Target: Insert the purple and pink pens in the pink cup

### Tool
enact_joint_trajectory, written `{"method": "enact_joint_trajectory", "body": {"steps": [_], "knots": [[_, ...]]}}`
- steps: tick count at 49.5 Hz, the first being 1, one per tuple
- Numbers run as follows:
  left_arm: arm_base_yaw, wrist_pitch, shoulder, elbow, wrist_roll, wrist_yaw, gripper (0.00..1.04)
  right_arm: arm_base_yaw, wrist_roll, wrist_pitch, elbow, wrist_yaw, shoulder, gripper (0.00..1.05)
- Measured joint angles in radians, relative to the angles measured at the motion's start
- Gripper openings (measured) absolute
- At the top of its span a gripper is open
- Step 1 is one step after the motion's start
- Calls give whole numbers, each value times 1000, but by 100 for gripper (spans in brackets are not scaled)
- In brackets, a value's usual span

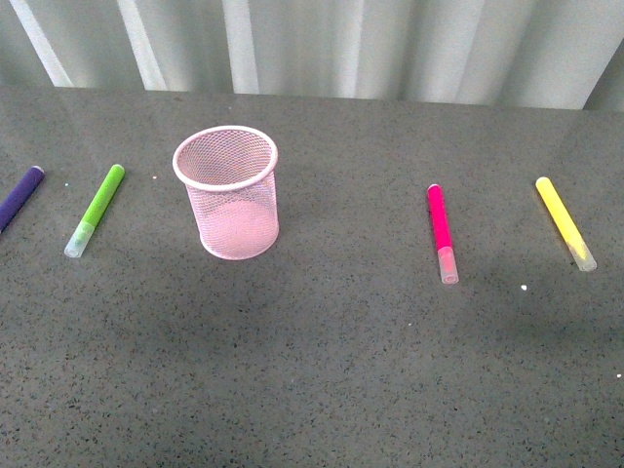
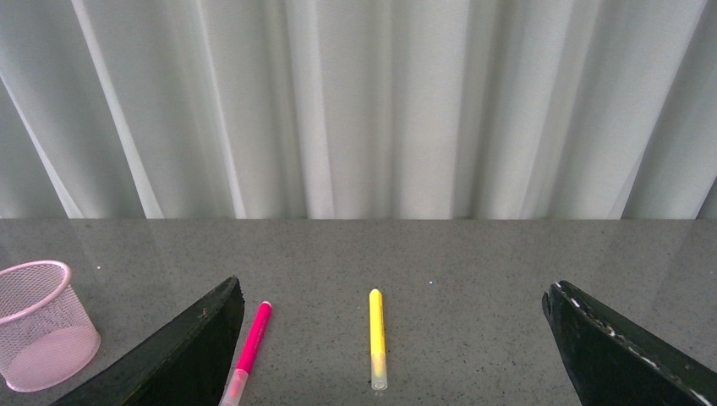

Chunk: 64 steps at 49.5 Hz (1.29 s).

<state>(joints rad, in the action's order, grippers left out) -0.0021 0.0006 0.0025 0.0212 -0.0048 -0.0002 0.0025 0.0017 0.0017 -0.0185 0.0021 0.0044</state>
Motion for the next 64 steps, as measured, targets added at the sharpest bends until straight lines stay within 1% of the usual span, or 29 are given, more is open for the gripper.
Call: {"method": "enact_joint_trajectory", "body": {"steps": [32,34,35,36,38,39,41,46,49,52,54,56,58,62,64], "knots": [[0,0,0,0,0,0,98,0,0,0,0,0,0,98],[-16,-35,22,9,-27,-46,98,0,0,0,0,0,0,98],[-28,-90,53,30,-61,-128,98,0,0,0,0,0,0,98],[-30,-108,71,38,-78,-140,98,0,0,0,0,0,0,98],[-21,-119,161,62,-148,-199,98,0,0,0,0,0,0,98],[-10,-101,206,69,-163,-199,98,0,0,0,0,0,0,98],[15,-56,278,79,-177,-171,98,0,0,0,0,0,0,98],[93,124,486,127,-175,-34,98,0,0,0,0,0,0,98],[139,256,657,200,-130,72,98,0,0,0,0,0,0,98],[169,393,893,328,-60,191,98,0,0,0,0,0,0,98],[173,428,1017,402,-17,226,98,0,0,0,0,0,0,98],[175,436,1138,472,30,249,98,0,0,0,0,0,0,98],[176,431,1251,539,79,252,98,0,0,0,0,0,0,98],[183,388,1460,679,149,227,98,0,0,0,0,0,0,98],[187,349,1570,761,186,198,98,0,0,0,0,0,0,98]]}}
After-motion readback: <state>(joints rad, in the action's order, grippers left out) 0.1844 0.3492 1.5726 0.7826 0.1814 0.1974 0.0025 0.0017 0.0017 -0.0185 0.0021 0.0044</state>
